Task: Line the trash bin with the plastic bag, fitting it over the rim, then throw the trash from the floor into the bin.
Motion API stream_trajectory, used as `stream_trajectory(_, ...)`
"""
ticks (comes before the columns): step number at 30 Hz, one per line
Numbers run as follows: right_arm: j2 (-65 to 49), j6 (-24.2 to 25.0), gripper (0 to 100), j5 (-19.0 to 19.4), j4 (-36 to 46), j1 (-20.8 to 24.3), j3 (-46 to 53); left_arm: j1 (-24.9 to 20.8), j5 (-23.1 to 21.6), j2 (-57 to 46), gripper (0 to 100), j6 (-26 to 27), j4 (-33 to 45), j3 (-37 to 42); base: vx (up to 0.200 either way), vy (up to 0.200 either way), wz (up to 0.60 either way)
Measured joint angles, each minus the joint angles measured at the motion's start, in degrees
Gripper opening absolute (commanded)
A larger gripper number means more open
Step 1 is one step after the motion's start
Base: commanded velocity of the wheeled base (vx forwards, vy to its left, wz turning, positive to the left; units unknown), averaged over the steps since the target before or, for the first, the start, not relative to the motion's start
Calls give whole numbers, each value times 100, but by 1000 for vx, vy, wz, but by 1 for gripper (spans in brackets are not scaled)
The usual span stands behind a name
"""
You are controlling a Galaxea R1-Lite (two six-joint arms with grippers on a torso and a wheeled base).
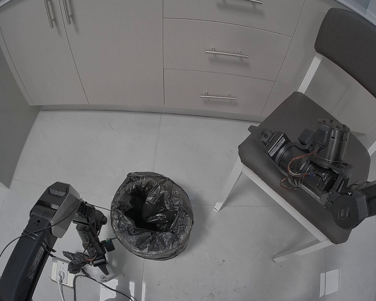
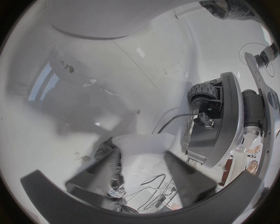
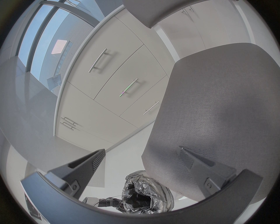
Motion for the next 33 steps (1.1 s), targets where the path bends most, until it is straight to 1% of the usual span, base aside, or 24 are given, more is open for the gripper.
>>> stream_trajectory(15,-33,0,100,5,5,-33,2,-16,-5,5,0,-1,0,0,0,0,0)
stream_trajectory(23,-37,0,100,13,2,-33,11,286,6,-26,0,-85,-15,2,0,0,0)
stream_trajectory(29,-37,1,100,13,5,-35,11,418,4,-226,0,-466,-26,2,0,0,0)
stream_trajectory(33,-39,0,100,16,5,-38,11,435,0,-413,0,-1019,-23,2,0,0,0)
